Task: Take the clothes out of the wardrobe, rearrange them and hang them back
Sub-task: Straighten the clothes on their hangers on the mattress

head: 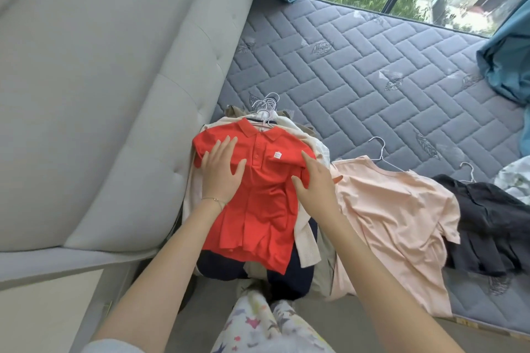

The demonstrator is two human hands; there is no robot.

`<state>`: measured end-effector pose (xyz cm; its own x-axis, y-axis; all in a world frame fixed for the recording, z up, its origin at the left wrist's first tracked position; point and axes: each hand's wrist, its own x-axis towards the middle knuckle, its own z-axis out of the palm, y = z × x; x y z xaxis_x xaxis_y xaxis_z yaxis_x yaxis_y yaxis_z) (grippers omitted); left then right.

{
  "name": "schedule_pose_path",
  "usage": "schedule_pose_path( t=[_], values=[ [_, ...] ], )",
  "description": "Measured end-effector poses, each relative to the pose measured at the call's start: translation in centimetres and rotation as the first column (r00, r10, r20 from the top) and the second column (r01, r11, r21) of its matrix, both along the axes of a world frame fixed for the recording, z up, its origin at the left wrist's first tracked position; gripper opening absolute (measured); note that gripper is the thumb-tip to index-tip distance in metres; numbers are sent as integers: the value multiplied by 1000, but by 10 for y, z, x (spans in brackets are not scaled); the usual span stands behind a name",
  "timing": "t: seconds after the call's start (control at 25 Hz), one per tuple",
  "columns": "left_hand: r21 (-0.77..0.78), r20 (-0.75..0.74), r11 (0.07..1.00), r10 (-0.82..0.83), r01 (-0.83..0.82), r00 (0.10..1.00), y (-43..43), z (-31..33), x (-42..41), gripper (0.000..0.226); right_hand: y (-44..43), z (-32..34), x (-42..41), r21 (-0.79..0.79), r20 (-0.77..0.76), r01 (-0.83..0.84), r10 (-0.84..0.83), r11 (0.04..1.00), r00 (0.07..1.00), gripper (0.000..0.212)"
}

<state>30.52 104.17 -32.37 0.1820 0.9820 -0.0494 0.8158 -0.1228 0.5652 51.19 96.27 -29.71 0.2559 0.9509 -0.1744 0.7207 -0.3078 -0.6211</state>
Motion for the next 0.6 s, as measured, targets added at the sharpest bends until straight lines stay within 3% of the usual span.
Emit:
schedule_pose_path(
  t=[0.44,0.6],
  values=[
    [-61,-119,998,21,-29,993,139,-190,9,57,144,-181,21,-89,-9,-23,23,996,1000,64],
    [-56,-224,998,3,-16,975,171,-251,-2,56,182,-249,26,-85,99,-56,65,995,993,65]
  ],
)
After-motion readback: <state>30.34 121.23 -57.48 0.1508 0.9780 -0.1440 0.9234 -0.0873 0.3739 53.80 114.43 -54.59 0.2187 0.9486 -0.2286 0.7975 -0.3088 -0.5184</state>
